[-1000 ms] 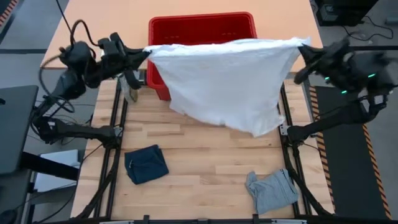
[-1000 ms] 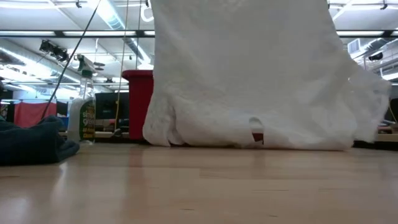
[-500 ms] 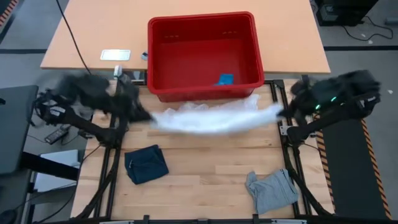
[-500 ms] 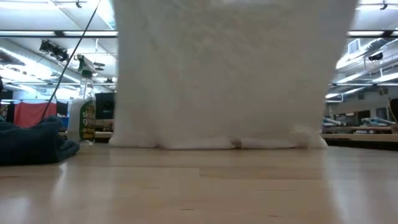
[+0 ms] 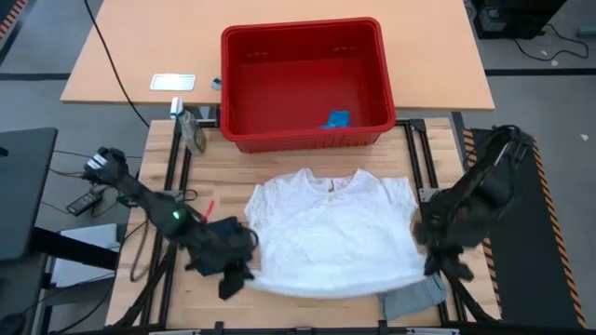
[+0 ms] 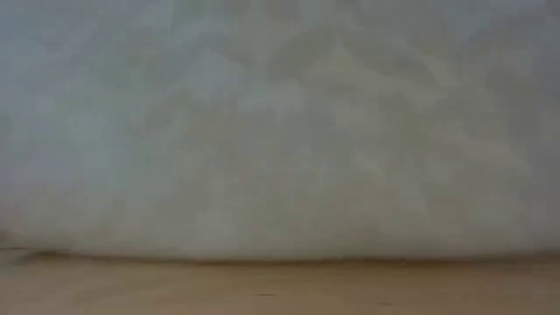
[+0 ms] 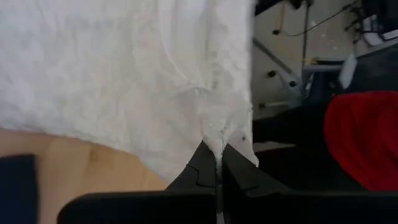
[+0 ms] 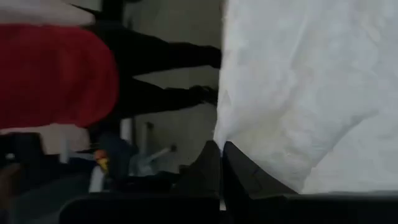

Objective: Fold laundry
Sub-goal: Fold the white dress

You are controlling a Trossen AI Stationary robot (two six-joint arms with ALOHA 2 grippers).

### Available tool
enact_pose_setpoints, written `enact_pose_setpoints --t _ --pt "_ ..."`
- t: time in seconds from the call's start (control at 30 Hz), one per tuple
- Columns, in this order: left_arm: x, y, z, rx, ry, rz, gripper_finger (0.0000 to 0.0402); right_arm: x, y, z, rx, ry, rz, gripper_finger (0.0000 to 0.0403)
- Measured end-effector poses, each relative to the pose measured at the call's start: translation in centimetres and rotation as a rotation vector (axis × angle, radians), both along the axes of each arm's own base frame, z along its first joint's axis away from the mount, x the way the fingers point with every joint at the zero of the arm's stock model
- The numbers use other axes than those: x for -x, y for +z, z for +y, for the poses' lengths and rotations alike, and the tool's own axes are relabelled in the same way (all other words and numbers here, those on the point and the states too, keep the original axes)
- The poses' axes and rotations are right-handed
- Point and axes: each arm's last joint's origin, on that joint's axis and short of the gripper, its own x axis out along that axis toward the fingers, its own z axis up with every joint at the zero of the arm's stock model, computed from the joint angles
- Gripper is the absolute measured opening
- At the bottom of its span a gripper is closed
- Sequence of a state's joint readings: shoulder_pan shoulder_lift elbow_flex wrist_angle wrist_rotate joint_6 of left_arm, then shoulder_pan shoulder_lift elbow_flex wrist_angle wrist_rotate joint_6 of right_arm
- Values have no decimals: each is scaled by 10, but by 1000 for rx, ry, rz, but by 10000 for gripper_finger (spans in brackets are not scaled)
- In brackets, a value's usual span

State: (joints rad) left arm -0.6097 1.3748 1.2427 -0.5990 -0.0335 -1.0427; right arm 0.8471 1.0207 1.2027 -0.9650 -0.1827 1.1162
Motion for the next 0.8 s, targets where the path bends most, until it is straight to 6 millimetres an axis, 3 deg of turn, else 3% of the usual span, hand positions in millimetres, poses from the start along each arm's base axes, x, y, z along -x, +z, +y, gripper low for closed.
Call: enact_pose_setpoints --t 0.13,0.3,0.53,0.63,0.8 --pt "-6 -14 -11 -8 11 26 0 1 -27 12 55 -36 91 5" --pt "-9 -10 3 -55 63 -4 0 8 -29 10 78 -97 90 4" --pt "4 9 66 -297 212 -15 0 28 -35 -41 386 -512 124 4" --pt "3 5 98 -393 251 64 0 38 -38 -64 535 -658 211 4" --pt "-6 -6 143 -509 230 172 0 36 -53 -85 566 -791 81 4"
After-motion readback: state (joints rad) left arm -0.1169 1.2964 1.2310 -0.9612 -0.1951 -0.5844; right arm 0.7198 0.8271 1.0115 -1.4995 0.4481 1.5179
